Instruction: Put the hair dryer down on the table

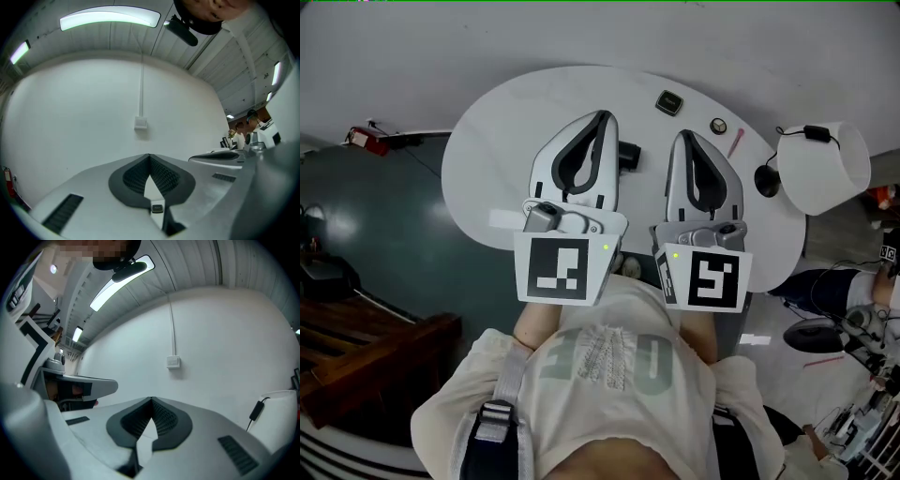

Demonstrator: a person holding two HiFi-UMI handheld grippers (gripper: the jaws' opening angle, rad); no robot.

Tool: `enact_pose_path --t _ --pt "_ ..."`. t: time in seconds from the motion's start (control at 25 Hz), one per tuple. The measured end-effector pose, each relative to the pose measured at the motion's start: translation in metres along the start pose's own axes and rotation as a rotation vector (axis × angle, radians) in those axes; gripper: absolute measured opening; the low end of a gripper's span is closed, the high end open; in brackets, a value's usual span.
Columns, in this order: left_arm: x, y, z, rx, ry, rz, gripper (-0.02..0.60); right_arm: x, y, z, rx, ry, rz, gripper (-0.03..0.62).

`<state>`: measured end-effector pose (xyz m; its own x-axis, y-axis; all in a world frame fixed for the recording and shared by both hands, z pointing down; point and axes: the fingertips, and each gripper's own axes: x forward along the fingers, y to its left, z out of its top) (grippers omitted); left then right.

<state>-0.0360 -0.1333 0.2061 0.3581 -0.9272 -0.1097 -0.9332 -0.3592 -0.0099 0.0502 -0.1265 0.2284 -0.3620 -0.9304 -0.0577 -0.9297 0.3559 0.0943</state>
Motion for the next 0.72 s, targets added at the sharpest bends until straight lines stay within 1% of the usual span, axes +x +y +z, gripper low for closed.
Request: enact_pose_path --t 0.2,0.36,0.52,0.72 --pt "-0.002 0.003 -0.003 0.017 0.009 0.016 0.006 0.000 -0.005 0.001 0.006 -0.003 -0.007 0.004" --pt "-0.005 0.006 -0.003 0.034 0.009 0.046 0.006 0.000 -0.004 -0.001 0.012 -0.003 -0.001 0.003" --pt "-0.007 0.005 -0.003 0.016 0.008 0.041 0.006 -0.001 -0.002 -0.003 0.012 0.004 0.009 0.003" --pt "-0.011 0.004 -0.003 0.022 0.013 0.040 0.006 -0.003 0.001 -0.003 0.012 0.008 0.012 0.004"
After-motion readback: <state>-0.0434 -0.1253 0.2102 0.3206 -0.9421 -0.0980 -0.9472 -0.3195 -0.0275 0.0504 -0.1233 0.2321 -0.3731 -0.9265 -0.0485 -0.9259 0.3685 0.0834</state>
